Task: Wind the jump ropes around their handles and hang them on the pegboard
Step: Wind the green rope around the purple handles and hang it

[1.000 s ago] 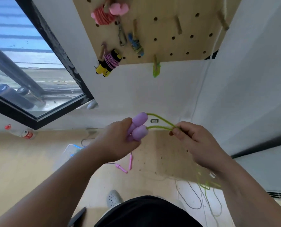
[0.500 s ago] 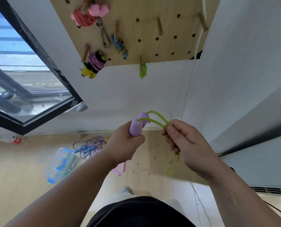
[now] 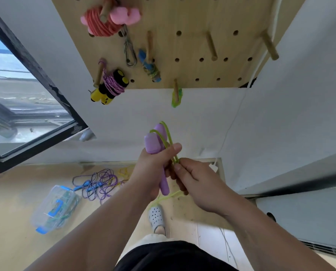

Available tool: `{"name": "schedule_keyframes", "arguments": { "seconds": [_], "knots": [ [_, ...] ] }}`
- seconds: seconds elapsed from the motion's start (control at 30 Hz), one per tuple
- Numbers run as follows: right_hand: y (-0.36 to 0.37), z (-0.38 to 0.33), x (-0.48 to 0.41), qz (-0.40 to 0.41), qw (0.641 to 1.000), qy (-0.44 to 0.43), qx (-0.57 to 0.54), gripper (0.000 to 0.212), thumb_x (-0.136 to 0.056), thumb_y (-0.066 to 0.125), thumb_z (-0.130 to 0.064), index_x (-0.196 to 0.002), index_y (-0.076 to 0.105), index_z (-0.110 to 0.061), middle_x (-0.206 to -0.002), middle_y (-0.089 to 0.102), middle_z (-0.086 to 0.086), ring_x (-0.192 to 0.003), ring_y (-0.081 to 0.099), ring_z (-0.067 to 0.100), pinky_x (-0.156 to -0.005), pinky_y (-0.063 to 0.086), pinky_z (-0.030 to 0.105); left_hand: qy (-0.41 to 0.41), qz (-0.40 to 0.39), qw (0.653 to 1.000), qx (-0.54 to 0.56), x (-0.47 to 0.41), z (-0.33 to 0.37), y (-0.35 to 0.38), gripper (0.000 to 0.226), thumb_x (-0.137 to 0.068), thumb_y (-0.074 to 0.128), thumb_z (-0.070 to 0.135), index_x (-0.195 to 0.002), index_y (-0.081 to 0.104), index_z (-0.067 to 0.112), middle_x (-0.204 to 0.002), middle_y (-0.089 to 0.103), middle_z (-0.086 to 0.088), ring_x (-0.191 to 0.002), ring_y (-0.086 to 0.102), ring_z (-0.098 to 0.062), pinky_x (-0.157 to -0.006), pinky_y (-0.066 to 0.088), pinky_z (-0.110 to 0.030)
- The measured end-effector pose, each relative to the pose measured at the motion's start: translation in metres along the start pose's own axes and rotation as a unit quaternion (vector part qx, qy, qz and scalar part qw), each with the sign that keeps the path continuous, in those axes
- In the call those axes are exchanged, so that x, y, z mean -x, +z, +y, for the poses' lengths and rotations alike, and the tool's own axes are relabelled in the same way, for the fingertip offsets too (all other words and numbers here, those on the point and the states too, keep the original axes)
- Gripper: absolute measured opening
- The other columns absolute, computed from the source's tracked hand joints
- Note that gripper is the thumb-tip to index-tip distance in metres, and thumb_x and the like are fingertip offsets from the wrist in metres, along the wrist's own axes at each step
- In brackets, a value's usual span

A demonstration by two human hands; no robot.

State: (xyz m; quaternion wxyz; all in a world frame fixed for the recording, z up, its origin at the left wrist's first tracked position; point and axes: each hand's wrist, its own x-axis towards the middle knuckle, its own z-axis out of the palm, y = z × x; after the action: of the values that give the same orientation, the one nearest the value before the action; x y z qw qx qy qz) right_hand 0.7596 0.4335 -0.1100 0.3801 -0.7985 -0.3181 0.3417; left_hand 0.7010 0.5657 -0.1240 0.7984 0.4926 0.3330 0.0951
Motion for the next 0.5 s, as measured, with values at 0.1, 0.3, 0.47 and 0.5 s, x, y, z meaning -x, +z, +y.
{"name": "schedule_keyframes", "arguments": {
  "seconds": [0.1, 0.3, 0.47, 0.5],
  "knots": [
    [-0.003, -0.015, -0.025, -0.008, 0.999, -0.001, 0.033, 0.026, -0.106, 0.037, -0.04, -0.087, 0.053, -0.031, -0.074, 0.06, -0.011, -0.069, 0.057, 0.009, -0.069, 0.048, 0.036, 0.012, 0.002, 0.999, -0.032, -0.029, 0.017, -0.008, 0.041, -0.068, 0.079, 0.03, -0.086, 0.052, 0.006, -0.047, 0.036, -0.008, -0.034, 0.039, -0.024, -0.038, 0.036, -0.027],
    [-0.015, -0.025, -0.057, -0.011, 0.994, -0.014, 0.106, 0.019, -0.106, 0.036, -0.041, -0.095, 0.046, -0.029, -0.081, 0.06, -0.006, -0.074, 0.056, 0.016, -0.072, 0.049, 0.043, 0.043, -0.017, 0.999, -0.027, -0.069, 0.031, -0.007, 0.034, -0.074, 0.072, 0.027, -0.082, 0.047, 0.005, -0.067, 0.034, 0.0, -0.05, 0.034, -0.01, -0.043, 0.031, -0.019],
    [-0.034, -0.018, -0.071, 0.02, 0.997, -0.01, 0.072, 0.027, -0.104, 0.04, -0.044, -0.086, 0.047, -0.027, -0.073, 0.058, 0.001, -0.067, 0.054, 0.021, -0.065, 0.046, 0.047, 0.059, -0.029, 0.997, -0.031, -0.086, 0.037, -0.003, 0.032, -0.076, 0.069, 0.039, -0.081, 0.054, 0.011, -0.075, 0.046, -0.008, -0.058, 0.046, -0.013, -0.062, 0.034, -0.032],
    [-0.038, -0.014, -0.074, 0.025, 0.997, -0.012, 0.068, 0.027, -0.104, 0.04, -0.044, -0.084, 0.047, -0.027, -0.071, 0.057, 0.001, -0.065, 0.053, 0.02, -0.064, 0.045, 0.046, 0.069, -0.03, 0.997, -0.019, -0.088, 0.039, -0.001, 0.032, -0.079, 0.067, 0.039, -0.082, 0.057, 0.009, -0.076, 0.052, -0.008, -0.064, 0.05, -0.013, -0.065, 0.036, -0.035]
  ]
}}
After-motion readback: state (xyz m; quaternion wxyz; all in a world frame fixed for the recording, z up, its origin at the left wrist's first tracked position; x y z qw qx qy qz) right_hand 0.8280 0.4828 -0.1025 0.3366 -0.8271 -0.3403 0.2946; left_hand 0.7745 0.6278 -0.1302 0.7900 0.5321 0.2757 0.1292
